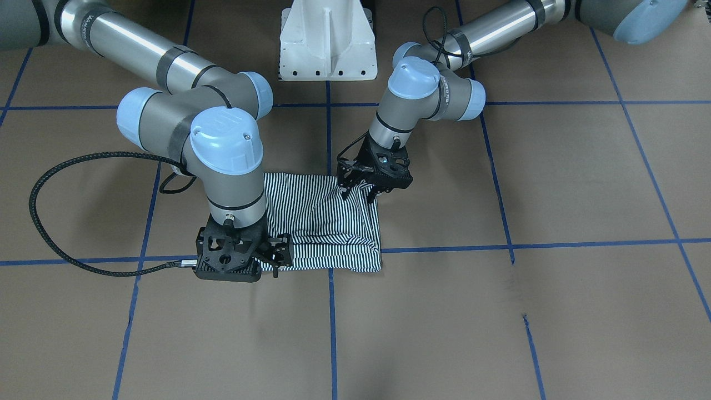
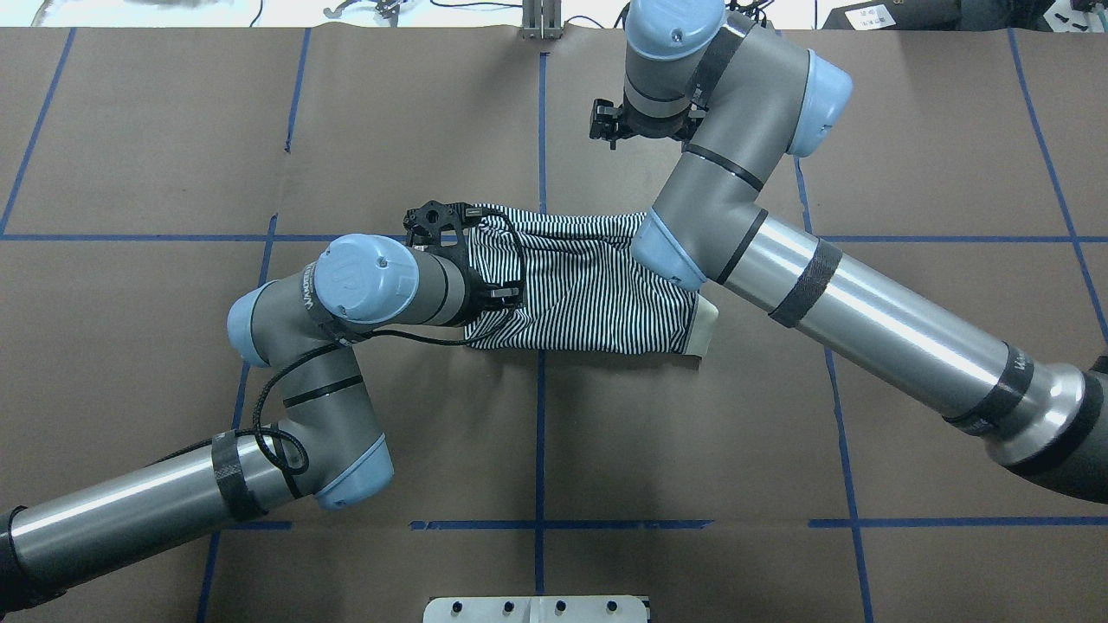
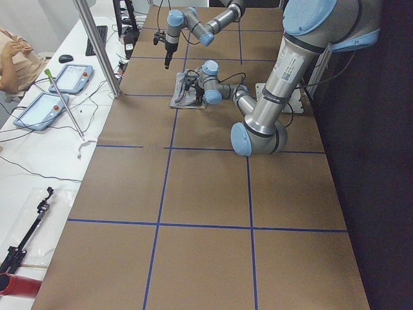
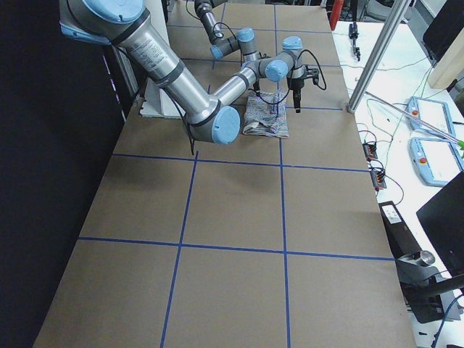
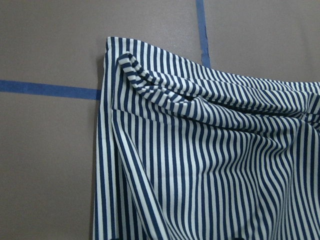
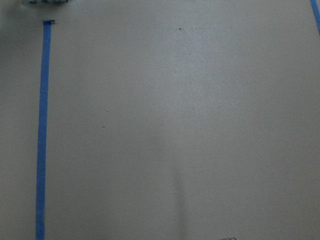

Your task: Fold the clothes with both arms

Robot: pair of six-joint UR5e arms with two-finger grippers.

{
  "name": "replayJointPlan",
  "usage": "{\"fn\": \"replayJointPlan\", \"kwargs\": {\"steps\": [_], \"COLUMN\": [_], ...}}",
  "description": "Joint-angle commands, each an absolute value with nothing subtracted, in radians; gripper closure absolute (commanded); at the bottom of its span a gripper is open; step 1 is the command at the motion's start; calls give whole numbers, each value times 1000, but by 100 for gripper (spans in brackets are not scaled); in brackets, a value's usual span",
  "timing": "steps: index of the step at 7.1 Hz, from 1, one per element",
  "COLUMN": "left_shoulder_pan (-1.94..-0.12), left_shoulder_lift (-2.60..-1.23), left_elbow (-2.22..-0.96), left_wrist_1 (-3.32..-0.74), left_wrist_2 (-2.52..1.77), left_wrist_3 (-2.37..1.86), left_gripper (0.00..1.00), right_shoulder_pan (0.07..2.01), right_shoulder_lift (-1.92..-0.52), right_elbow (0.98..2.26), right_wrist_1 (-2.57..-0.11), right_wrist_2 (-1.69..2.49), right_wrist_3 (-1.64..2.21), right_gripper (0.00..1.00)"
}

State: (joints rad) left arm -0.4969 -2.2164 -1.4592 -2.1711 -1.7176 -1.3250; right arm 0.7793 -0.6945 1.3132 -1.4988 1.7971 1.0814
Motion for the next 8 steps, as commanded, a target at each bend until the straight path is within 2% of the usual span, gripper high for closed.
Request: {"fn": "replayJointPlan", "kwargs": {"steps": [1,2,3,5,6,8], "left_shoulder_pan": [-482,-468,-457,-454,-454,-454], "left_shoulder_lift": [-2206,-2185,-2165,-2116,-2109,-2108], "left_elbow": [-1463,-1471,-1508,-1572,-1575,-1574], "left_wrist_1": [-2209,-2236,-2237,-2235,-2235,-2235], "left_wrist_2": [-1720,-1723,-1724,-1726,-1726,-1726], "left_wrist_3": [-1325,-1325,-1325,-1324,-1324,-1322], "left_gripper": [49,51,61,96,100,100], "right_shoulder_pan": [779,779,779,779,779,779], "right_shoulder_lift": [-699,-699,-699,-701,-701,-709], "right_elbow": [1313,1313,1313,1313,1313,1315], "right_wrist_1": [-1499,-1499,-1499,-1497,-1497,-1497], "right_wrist_2": [1796,1796,1795,1795,1795,1793], "right_wrist_3": [1081,1081,1081,1081,1081,1083], "right_gripper": [0,0,0,0,0,0]}}
